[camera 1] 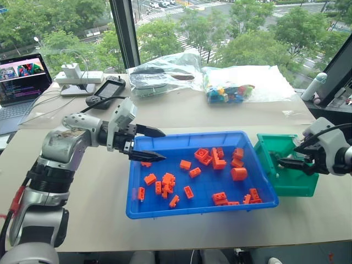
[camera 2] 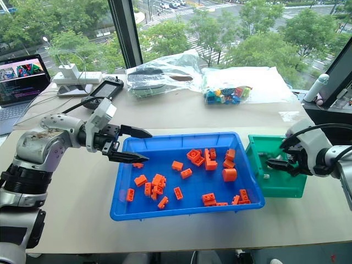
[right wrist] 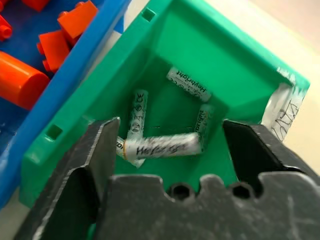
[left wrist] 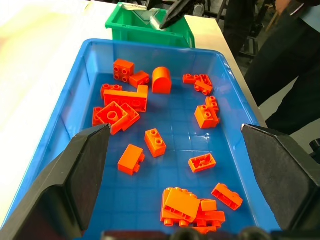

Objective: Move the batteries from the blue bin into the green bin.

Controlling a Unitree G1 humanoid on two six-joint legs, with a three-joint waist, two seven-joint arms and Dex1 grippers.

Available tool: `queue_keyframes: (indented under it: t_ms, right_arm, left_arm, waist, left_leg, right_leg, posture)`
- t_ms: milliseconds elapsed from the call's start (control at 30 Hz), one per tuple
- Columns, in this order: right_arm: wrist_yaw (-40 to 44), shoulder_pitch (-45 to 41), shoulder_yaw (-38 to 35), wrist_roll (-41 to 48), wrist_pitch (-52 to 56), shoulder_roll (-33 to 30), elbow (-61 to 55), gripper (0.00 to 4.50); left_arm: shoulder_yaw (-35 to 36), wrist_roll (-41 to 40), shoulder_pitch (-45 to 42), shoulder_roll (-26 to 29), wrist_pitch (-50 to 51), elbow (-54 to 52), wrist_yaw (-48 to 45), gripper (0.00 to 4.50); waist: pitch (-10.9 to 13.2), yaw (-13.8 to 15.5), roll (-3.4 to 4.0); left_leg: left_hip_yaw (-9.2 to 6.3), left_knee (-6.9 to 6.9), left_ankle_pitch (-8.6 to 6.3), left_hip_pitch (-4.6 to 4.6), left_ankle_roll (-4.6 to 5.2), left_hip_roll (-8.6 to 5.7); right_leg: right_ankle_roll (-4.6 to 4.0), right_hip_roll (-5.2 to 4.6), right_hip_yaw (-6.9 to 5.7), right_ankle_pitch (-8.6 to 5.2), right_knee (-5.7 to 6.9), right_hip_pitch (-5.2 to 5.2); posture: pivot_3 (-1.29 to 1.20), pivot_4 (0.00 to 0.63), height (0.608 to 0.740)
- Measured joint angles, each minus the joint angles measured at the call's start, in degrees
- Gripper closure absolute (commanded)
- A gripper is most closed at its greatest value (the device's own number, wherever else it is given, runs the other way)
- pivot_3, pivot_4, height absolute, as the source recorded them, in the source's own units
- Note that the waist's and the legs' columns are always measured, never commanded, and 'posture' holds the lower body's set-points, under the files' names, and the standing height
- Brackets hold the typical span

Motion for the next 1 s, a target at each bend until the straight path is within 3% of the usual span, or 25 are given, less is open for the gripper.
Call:
queue_keyframes:
  t_ms: [267, 433, 500, 700, 867, 1000]
  right_arm:
    - [0.3, -2.3, -5.4, 3.5, 0.5, -1.9, -1.4, 0.10]
    - [-2.4, -4.0, -14.3, 7.8, 0.4, 3.9, -5.1, 0.10]
    - [-5.5, -3.5, -18.4, 9.9, 2.5, 8.9, -8.0, 0.10]
    - [-7.4, 4.3, -25.8, 13.2, 2.0, 14.7, -12.6, 0.10]
    - [-7.4, 11.3, -27.8, 12.7, -5.3, 18.0, -12.0, 0.10]
    - [-8.9, 11.8, -26.2, 12.2, -10.8, 20.5, -9.1, 0.10]
  left_arm:
    - [2.5, -1.1, 1.6, -1.5, 1.5, -2.6, 6.6, 0.00]
    - [6.5, -2.1, 1.2, -3.2, 2.8, -2.7, 13.5, 0.00]
    - [7.1, 0.1, 0.0, -3.8, 0.7, -1.1, 17.4, 0.00]
    - [11.2, 4.7, 2.3, -3.1, -5.6, 3.0, 25.0, 0.00]
    - [15.6, 5.3, 11.3, -4.2, -6.4, 2.4, 31.5, 0.00]
    - [16.9, 5.1, 16.1, -6.8, -6.4, 2.1, 34.9, 0.00]
  waist:
    - [0.0, 0.6, 0.00]
    - [0.0, 0.7, -0.02]
    - [0.0, 0.8, -0.03]
    - [0.0, 0.8, -0.01]
    - [0.0, 0.6, -0.01]
    - [0.0, 0.7, -0.01]
  left_leg:
    - [0.01, 0.03, 0.00, -0.01, 0.00, -0.01]
    - [-0.04, 0.05, 0.00, -0.01, 0.00, -0.01]
    - [-0.06, 0.06, 0.00, -0.02, 0.00, -0.03]
    - [-0.04, 0.01, 0.00, 0.00, 0.00, -0.04]
    - [-0.03, 0.00, 0.00, 0.03, 0.00, -0.02]
    - [-0.04, 0.02, 0.00, 0.04, -0.01, -0.03]
  right_leg:
    - [0.00, -0.03, 0.00, 0.00, -0.03, 0.02]
    - [0.00, -0.03, -0.01, 0.00, 0.00, 0.07]
    - [0.00, -0.04, -0.01, 0.00, 0.01, 0.09]
    - [0.00, -0.05, -0.01, 0.00, 0.04, 0.08]
    - [0.00, -0.04, 0.01, 0.00, 0.06, 0.07]
    - [0.00, -0.05, 0.01, 0.00, 0.00, 0.07]
  posture:
    - [0.00, 0.150, 0.740]
    - [0.00, 0.150, 0.740]
    - [0.00, 0.150, 0.740]
    - [0.00, 0.150, 0.740]
    - [0.00, 0.150, 0.740]
    - [0.00, 0.150, 0.740]
